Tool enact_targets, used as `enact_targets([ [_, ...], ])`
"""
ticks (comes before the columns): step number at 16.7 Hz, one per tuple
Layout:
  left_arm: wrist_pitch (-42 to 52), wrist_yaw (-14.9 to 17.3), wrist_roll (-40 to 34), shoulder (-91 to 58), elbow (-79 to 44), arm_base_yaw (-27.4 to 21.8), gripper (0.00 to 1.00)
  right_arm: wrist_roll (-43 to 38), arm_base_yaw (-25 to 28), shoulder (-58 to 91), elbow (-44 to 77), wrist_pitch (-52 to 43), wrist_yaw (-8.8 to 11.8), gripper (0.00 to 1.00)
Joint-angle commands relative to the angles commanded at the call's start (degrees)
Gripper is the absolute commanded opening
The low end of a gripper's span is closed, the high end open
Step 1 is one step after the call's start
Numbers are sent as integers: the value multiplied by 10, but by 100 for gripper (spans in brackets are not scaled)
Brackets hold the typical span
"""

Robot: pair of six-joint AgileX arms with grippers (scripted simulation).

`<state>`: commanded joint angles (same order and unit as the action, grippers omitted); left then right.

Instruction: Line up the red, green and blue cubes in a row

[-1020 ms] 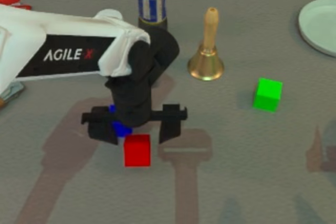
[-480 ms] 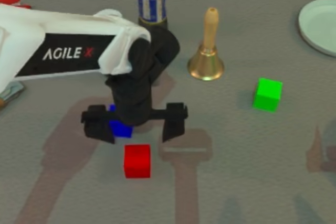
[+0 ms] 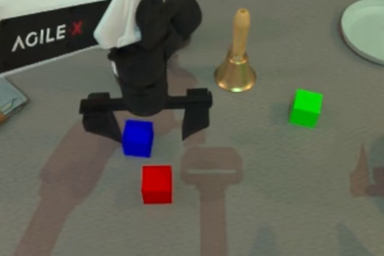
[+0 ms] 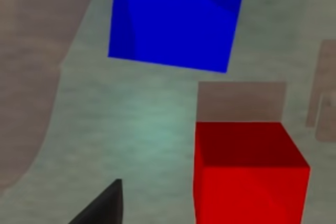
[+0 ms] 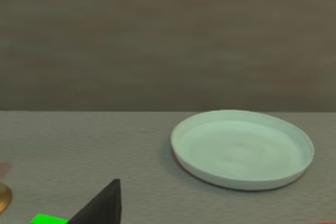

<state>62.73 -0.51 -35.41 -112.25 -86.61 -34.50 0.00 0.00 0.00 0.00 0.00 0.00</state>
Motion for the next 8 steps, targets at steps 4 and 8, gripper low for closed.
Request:
enact_targets([
  [4,-1,0,0,-2,1,-3,100,0,0,0,0,0,0,100],
  [8,-34,-3,7,50,44,19,100,32,13,59,59,-40,2,100],
])
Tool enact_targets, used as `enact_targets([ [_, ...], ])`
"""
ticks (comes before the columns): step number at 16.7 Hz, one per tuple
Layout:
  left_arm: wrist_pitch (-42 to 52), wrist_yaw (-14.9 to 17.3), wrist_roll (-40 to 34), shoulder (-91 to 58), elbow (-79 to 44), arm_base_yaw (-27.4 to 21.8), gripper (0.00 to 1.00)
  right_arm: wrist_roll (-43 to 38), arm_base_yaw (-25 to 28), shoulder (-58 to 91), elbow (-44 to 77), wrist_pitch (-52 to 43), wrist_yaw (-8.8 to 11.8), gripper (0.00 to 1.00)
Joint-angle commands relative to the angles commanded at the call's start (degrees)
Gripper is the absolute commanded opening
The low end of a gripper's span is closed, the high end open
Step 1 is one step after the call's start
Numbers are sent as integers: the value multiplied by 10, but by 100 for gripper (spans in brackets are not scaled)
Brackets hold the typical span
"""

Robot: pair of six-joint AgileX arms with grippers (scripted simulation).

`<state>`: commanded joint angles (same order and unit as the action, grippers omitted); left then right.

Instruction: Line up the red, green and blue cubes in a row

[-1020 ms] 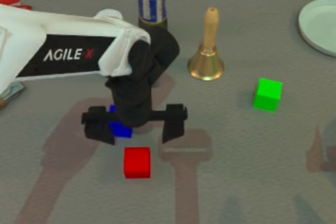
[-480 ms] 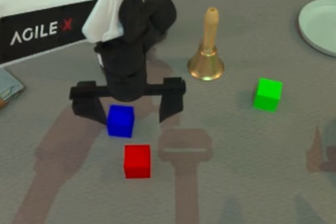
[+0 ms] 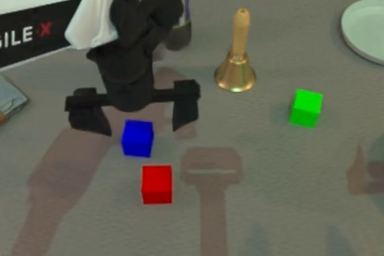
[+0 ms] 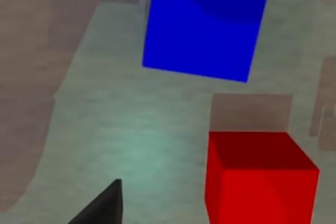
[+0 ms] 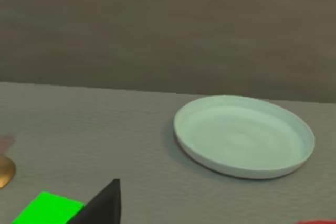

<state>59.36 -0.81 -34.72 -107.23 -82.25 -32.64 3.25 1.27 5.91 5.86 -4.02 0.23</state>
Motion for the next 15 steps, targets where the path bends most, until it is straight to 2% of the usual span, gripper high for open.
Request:
enact_targets([
  [5,-95,-6,30,170,152,72,100,98,30,210,198,-123,-1,100],
  [15,-347,-6,183,684,598,249,100,356,111,869,713,-469,-3,100],
])
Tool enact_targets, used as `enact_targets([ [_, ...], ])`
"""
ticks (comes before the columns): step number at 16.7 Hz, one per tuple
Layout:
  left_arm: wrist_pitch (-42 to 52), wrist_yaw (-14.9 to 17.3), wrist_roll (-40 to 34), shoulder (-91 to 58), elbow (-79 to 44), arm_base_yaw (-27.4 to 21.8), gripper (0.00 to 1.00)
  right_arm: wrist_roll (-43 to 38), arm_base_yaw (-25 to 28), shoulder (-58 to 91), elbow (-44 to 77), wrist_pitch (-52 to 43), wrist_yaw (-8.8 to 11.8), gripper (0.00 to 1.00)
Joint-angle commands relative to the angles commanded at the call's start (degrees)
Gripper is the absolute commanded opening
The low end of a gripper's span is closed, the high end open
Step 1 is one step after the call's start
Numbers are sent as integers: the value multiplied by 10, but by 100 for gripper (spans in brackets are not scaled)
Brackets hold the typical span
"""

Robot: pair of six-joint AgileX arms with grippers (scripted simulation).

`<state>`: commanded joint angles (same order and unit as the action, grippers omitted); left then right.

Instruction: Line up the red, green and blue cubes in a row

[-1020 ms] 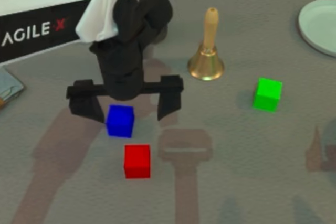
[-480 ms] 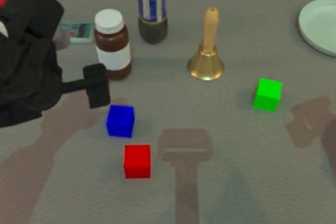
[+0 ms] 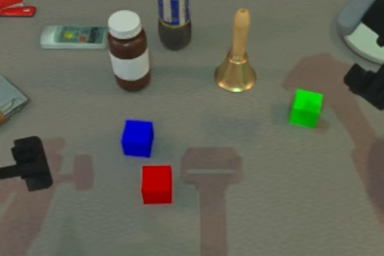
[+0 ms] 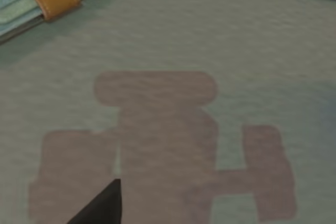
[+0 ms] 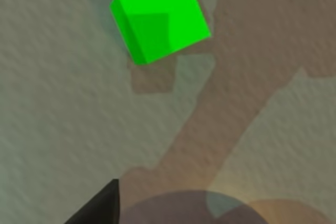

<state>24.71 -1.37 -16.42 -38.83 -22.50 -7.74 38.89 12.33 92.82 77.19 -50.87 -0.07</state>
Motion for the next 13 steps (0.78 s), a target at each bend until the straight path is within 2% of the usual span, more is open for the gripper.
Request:
enact_targets([
  [7,-184,10,126,314,189,73,100,132,42,304,270,-165,-1,100],
  [10,-235,13,157,376,219,86,100,159,50,363,328,-196,-1,100],
  [13,-247,14,164,388,225,89,100,165,52,373,341,-202,-1,100],
])
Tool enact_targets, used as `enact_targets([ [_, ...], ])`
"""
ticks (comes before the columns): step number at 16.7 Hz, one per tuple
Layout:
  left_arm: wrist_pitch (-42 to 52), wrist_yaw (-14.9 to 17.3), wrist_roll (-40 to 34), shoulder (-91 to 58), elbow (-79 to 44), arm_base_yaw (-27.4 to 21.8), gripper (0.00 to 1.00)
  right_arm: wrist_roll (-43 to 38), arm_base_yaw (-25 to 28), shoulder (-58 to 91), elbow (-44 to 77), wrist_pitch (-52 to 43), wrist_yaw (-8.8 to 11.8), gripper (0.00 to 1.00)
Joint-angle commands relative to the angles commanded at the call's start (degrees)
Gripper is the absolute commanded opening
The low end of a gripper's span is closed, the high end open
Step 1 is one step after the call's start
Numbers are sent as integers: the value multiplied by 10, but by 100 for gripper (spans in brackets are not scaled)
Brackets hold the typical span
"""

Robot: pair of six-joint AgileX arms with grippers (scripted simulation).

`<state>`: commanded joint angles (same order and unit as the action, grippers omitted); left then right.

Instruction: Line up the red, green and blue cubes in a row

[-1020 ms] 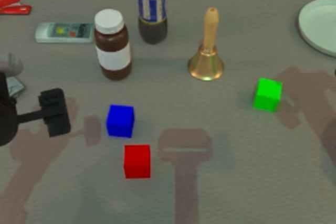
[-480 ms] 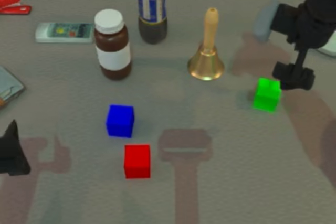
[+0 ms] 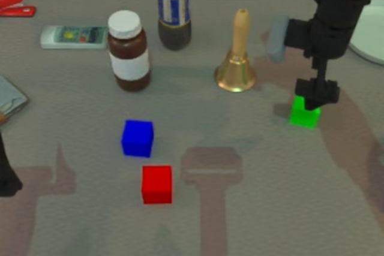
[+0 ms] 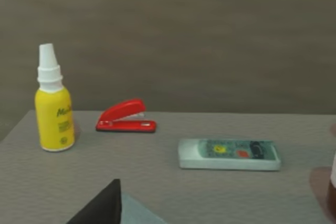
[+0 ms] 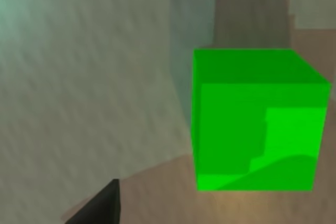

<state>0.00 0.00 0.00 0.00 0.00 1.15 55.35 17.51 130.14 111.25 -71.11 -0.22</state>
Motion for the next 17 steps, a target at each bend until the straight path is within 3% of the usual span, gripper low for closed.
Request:
enact_targets([
  [5,0,0,0,0,0,0,100,0,-2,2,-10,11,0,100],
  [11,0,0,0,0,0,0,100,-1,0,37,-94,136,0,100],
  [16,0,0,0,0,0,0,100,-1,1,44,-110,154,0,100],
  [17,0,0,0,0,0,0,100,-1,1,44,-110,154,0,92],
])
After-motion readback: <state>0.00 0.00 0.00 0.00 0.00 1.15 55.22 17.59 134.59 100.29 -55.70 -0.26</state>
